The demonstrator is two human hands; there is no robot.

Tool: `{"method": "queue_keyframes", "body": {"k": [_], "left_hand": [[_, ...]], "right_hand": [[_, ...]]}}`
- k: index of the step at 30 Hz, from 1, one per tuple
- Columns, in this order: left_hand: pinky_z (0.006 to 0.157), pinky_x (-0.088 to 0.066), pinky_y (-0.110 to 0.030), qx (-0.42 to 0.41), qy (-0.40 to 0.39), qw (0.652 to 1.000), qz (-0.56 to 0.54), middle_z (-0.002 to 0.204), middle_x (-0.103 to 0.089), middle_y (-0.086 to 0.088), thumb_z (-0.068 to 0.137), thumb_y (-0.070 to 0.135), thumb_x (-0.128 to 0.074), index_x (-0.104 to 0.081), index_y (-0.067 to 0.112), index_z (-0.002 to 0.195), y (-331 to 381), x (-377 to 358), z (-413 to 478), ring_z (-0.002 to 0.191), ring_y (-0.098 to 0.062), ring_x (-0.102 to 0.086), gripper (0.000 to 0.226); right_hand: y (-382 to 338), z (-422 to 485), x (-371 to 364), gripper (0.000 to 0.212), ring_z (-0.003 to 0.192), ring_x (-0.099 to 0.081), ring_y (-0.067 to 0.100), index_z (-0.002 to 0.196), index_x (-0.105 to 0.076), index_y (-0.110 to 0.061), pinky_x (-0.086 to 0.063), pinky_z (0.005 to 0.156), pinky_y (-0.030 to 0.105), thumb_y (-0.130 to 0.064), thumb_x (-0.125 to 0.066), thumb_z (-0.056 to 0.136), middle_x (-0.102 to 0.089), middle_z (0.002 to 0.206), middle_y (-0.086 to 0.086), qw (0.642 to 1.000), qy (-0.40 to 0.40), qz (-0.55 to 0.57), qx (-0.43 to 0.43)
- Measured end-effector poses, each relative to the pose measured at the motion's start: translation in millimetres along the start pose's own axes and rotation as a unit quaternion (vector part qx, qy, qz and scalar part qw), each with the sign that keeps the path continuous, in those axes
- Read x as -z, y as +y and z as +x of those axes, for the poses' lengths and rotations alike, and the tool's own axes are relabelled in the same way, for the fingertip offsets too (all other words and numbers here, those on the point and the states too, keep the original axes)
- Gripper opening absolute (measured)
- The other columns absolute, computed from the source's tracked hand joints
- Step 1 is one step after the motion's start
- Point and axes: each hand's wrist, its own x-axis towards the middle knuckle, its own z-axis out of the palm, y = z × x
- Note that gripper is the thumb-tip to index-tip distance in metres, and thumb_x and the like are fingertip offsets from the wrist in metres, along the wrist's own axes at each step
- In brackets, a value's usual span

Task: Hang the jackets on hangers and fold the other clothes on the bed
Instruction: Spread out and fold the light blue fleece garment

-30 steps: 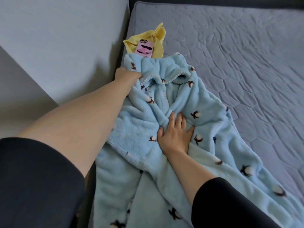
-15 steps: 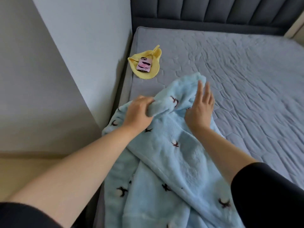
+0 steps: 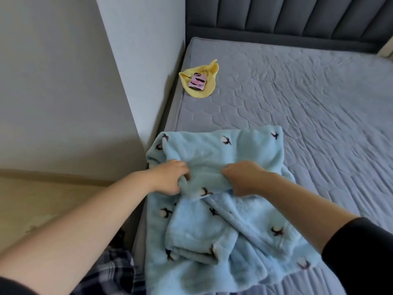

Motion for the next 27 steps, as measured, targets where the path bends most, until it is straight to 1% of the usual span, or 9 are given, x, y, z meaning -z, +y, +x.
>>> {"method": "queue_keyframes", "body": {"k": [2,3,5,7,9,11,18,22,27], "left_hand": [[0.097,-0.041,-0.027,0.057,-0.056,0.988,-0.134,0.120,-0.058,0.007,0.085,0.012,-0.047,-0.065,0.023,0.109,5,9,2,0.114,-0.013,-0.050,0.032],[0.098,-0.042,-0.029,0.079,-0.015,0.979,-0.190,0.120,-0.061,0.006,0.087,0.014,-0.044,-0.068,0.024,0.108,8,13,6,0.114,-0.014,-0.053,0.032],[0.104,-0.039,-0.036,0.105,0.154,0.967,-0.175,0.131,-0.057,0.000,0.092,0.020,-0.041,-0.062,0.022,0.120,16,12,21,0.123,-0.019,-0.048,0.035],[0.115,-0.022,-0.039,0.113,0.228,0.965,-0.059,0.154,-0.029,-0.004,0.097,0.033,-0.037,-0.037,0.018,0.144,28,-8,34,0.141,-0.023,-0.024,0.049],[0.119,-0.003,-0.040,0.126,0.165,0.978,0.012,0.161,-0.001,-0.002,0.099,0.048,-0.026,-0.011,0.019,0.153,41,-47,41,0.147,-0.020,0.002,0.062],[0.117,0.006,-0.036,0.148,0.144,0.978,0.023,0.161,0.007,0.001,0.098,0.053,-0.020,-0.002,0.021,0.153,43,-80,43,0.146,-0.015,0.011,0.067],[0.116,0.009,-0.041,0.065,0.181,0.980,0.041,0.161,0.007,0.001,0.080,0.072,-0.007,-0.005,0.026,0.153,30,-88,36,0.146,-0.016,0.014,0.086],[0.114,0.012,-0.051,-0.004,0.127,0.990,0.066,0.159,0.014,0.006,0.073,0.079,-0.028,0.001,0.024,0.152,39,-83,38,0.142,-0.012,0.023,0.101],[0.114,0.003,-0.057,0.034,0.106,0.989,0.094,0.159,0.011,0.003,0.080,0.043,-0.054,0.002,0.020,0.152,47,-76,41,0.145,-0.018,0.016,0.094]], "right_hand": [[4,-3,2,0.023,0.083,-0.056,0.020,0.106,-0.059,-0.017,-0.043,0.063,0.026,-0.023,-0.057,0.084,-0.061,0.096,0.000,0.993,-0.073,0.097,-0.008],[8,0,5,0.016,0.080,-0.055,0.020,0.097,-0.062,-0.014,-0.040,0.060,0.026,-0.021,-0.053,0.086,-0.061,0.090,0.002,0.988,-0.054,0.147,-0.020],[18,14,5,0.023,0.086,-0.055,0.025,0.091,-0.063,-0.010,-0.043,0.067,0.032,-0.022,-0.044,0.091,-0.063,0.093,0.009,0.970,0.122,0.197,-0.073],[22,28,-16,0.041,0.124,-0.043,0.028,0.131,-0.052,-0.017,-0.034,0.102,0.043,-0.034,-0.036,0.097,-0.049,0.135,0.010,0.957,0.218,0.134,-0.134],[20,32,-52,0.058,0.145,-0.011,0.021,0.152,-0.013,-0.028,-0.005,0.117,0.048,-0.048,-0.021,0.098,-0.014,0.159,0.002,0.970,0.126,0.117,-0.170],[21,34,-85,0.062,0.147,0.000,0.014,0.152,0.003,-0.033,0.005,0.118,0.046,-0.054,-0.012,0.096,-0.003,0.161,-0.005,0.963,0.093,0.158,-0.196],[38,45,-99,0.062,0.146,0.000,0.008,0.153,-0.002,-0.030,0.009,0.116,0.038,-0.051,-0.015,0.096,-0.005,0.161,-0.006,0.955,0.119,0.210,-0.172],[27,35,-85,0.064,0.147,-0.002,0.011,0.153,-0.007,-0.023,0.003,0.118,0.038,-0.051,-0.024,0.098,-0.006,0.161,-0.002,0.951,0.137,0.230,-0.156],[19,-1,-80,0.100,0.146,0.008,0.010,0.151,0.003,-0.036,0.007,0.117,0.038,-0.071,-0.047,0.071,0.007,0.160,-0.006,0.976,0.068,0.207,-0.026]]}}
